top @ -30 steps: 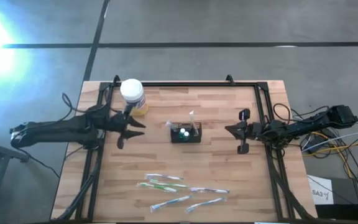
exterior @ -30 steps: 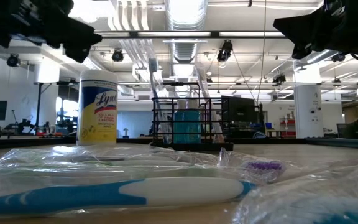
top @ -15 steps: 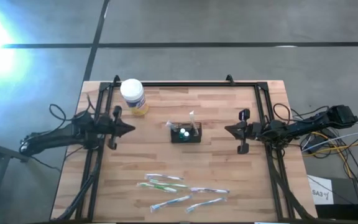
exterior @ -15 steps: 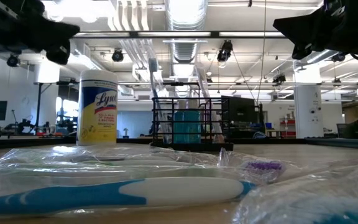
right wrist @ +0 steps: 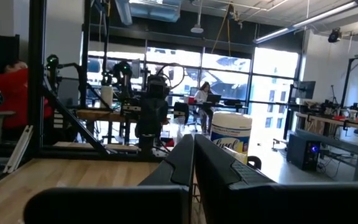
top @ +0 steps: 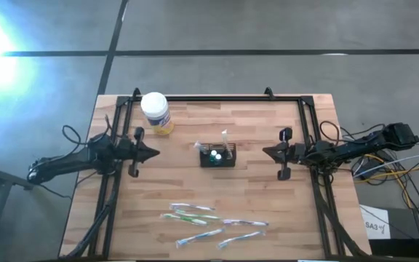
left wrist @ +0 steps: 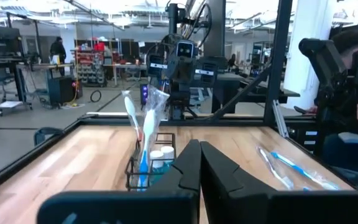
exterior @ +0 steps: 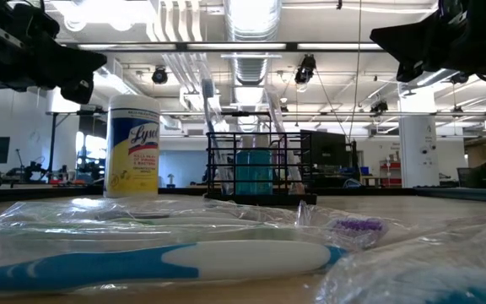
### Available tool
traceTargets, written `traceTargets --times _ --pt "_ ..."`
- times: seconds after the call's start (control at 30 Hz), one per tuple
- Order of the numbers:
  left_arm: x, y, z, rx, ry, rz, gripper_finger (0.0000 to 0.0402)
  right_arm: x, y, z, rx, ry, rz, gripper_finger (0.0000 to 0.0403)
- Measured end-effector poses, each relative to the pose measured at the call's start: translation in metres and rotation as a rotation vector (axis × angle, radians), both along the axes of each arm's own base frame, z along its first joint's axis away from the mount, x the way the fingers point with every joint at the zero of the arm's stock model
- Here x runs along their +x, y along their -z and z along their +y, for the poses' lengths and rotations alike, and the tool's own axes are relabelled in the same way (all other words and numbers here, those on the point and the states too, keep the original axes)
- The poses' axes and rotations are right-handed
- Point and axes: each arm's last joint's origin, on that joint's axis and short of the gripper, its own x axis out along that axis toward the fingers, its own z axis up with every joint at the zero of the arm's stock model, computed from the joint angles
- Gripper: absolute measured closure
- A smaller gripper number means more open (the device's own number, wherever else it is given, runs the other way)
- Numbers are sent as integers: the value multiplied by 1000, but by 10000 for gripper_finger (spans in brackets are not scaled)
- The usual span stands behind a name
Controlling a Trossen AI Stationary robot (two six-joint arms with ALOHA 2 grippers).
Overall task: Pick & Place toothbrushing station
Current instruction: Put the bottom purple toothbrush into the black wire organizer
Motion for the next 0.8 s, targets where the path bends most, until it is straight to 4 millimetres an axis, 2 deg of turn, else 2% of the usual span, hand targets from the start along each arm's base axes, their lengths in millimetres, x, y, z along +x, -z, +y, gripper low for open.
traceTargets --times 0.43,0.63,0.8 --pt "0 6 0 1 -3 24 399 1 2 0 9 0 22 394" --pt "0 6 0 0 -6 25 385 1 3 0 73 -16 24 394" --pt "0 7 1 9 -15 26 392 1 3 0 178 -43 9 394"
